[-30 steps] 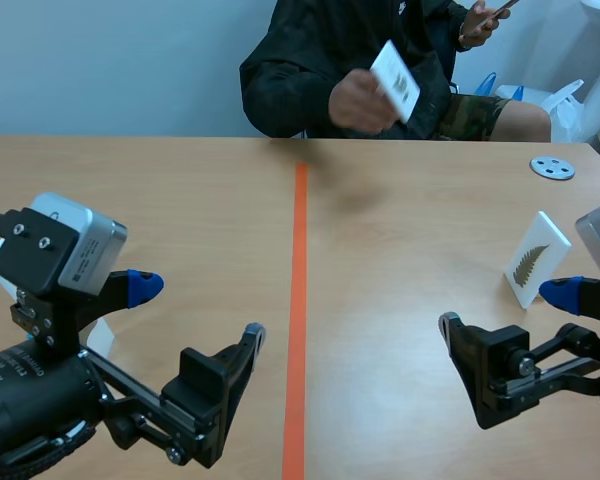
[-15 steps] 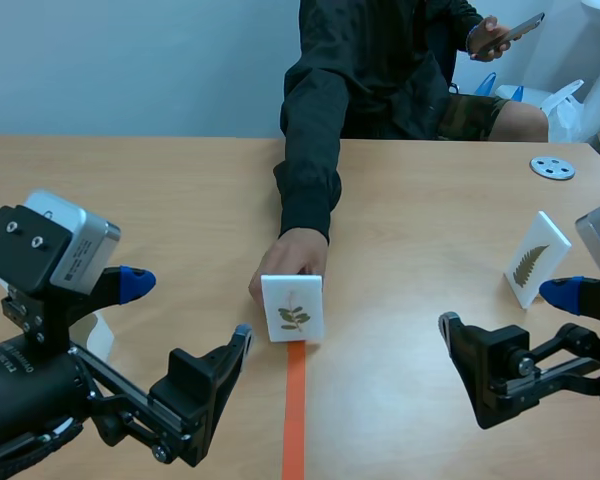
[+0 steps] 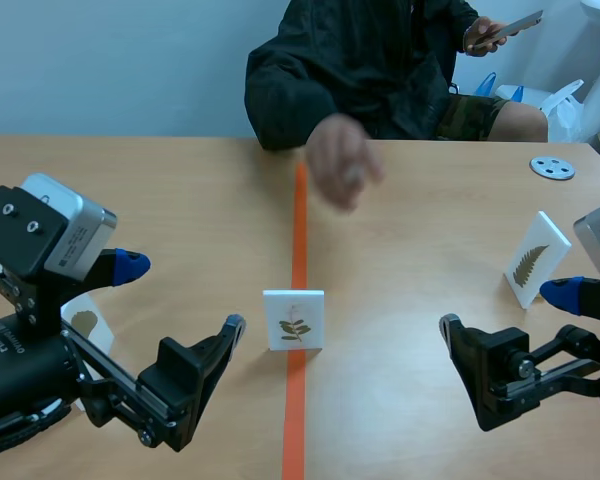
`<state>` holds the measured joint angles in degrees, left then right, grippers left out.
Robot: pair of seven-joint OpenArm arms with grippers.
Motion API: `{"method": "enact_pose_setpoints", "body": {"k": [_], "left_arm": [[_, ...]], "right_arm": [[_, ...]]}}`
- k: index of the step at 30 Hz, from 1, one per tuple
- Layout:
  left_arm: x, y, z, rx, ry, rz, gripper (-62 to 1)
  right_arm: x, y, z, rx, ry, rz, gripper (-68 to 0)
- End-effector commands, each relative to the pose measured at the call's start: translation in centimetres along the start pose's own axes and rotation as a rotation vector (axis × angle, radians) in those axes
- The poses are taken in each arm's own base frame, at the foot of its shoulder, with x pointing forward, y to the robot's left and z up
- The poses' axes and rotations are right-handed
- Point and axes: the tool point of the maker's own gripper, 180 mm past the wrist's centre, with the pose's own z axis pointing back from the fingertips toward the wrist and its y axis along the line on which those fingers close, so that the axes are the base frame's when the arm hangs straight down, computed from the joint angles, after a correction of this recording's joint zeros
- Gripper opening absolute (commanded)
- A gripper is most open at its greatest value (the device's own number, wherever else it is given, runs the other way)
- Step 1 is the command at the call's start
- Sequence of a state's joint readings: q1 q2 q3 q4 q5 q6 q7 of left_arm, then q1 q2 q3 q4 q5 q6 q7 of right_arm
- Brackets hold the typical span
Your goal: Sort the leaf by its shape. The table is split by an orange tape line. A compound leaf with several leaflets goes to the left side, a simple leaf with one blade goes to the right side. Return to the home posture when a red brick is placed on the table.
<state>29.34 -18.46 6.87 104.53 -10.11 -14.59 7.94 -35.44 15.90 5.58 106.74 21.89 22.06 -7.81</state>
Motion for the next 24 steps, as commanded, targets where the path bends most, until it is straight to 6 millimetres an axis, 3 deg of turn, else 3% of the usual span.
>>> {"method": "enact_pose_setpoints", "body": {"k": [1,11,24], "left_arm": [[0.1,0.1,0.0,-0.001,-0.011,0.007,1.4],[-2.1,0.4,0.0,0.005,0.032,0.027,1.4],[-2.1,0.4,0.0,0.008,0.021,0.034,1.4]], "right_arm": [[1.2,-0.4,0.1,-0.007,-0.031,0.027,0.4],[1.3,0.0,-1.2,0.062,-0.039,0.074,0.4],[1.3,3.8,-6.3,0.278,-0.116,0.131,0.4]]}}
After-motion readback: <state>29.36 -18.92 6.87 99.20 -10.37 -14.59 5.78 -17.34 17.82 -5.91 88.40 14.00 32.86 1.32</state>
